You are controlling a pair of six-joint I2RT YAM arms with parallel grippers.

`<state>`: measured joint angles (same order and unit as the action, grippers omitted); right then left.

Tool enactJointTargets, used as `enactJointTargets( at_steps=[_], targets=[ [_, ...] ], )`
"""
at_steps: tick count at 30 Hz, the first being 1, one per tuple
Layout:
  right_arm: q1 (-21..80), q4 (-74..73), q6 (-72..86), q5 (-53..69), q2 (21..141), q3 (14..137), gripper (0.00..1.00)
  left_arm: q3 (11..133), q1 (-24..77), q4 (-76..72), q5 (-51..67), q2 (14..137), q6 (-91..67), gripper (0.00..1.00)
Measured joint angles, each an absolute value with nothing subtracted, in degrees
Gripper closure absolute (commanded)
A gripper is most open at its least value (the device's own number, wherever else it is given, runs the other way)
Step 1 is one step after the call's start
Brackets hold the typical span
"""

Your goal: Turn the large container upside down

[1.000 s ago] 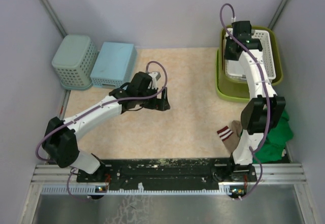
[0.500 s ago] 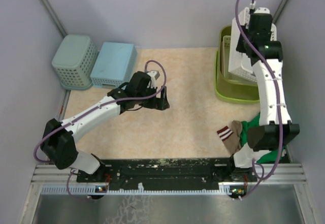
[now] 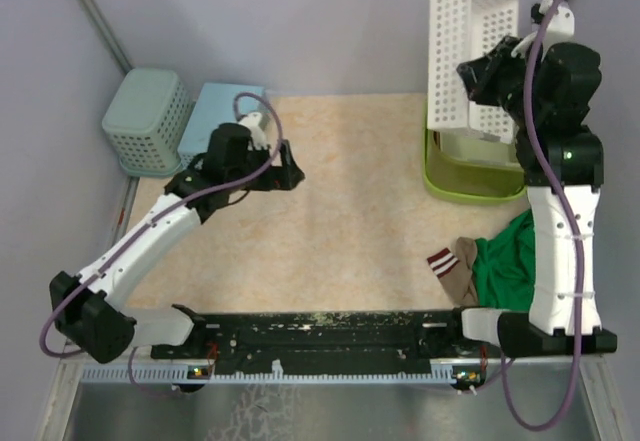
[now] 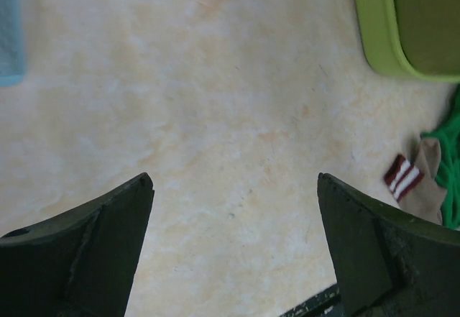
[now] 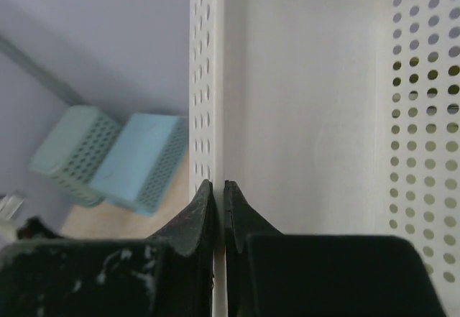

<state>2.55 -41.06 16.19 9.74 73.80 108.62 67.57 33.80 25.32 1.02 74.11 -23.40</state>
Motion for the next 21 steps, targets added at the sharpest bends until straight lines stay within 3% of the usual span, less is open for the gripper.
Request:
enactJointTargets(
  at_steps=[7,14,21],
  targets=[
    [16.7,-17.5,32.1,20.1,63.8,86.0,1.0,66.9,14.6,28.7,0.0,67.0,-27.6,0.0],
    [30.4,-1.2,45.0,21.2,73.6,75.8,1.0,65.4,12.3,30.7,-4.5,56.7,-31.9,0.0],
    [34.5,16.4,60.6,23.4,83.9,62.8,1.0,65.0,11.9,31.6,-8.7,52.7,-32.9,0.0]
  ],
)
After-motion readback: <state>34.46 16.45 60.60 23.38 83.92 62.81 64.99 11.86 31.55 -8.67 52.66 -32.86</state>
